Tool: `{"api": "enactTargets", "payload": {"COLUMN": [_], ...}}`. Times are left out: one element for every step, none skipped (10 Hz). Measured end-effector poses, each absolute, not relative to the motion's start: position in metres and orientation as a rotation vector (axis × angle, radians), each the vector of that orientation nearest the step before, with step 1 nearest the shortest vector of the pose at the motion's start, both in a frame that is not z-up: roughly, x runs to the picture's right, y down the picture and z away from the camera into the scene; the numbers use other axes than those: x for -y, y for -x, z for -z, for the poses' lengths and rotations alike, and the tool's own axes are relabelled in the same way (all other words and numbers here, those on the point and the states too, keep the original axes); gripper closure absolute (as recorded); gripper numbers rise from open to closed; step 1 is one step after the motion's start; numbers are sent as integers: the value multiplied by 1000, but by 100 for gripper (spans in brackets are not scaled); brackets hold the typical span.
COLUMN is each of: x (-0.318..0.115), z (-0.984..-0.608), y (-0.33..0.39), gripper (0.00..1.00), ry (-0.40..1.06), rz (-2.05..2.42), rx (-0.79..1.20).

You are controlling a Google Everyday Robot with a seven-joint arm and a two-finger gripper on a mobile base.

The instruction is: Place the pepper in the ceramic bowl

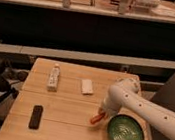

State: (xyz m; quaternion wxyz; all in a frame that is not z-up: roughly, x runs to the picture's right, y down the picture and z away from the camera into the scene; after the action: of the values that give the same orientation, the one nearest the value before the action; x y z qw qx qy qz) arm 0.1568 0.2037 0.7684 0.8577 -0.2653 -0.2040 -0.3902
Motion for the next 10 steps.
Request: {"api": "enactTargets", "payload": {"x": [-204,-203,-203,-204,-205,-206,-206,-207,-206,-207], "z": [-767,-766,-766,-764,-763,-762,-761,-760,-759,-759], "y": [-164,-167,-174,-186,-192,-197,-208,-216,-219,-219], "gripper": [100,100,100,100,100,100,100,100,100,100], "ry": [559,556,554,552,552,552,549,550,549,547], "rz": [809,802,793,777,768,760,747,736,730,728], "rx": [430,434,434,435,434,436,436,433,434,435]}}
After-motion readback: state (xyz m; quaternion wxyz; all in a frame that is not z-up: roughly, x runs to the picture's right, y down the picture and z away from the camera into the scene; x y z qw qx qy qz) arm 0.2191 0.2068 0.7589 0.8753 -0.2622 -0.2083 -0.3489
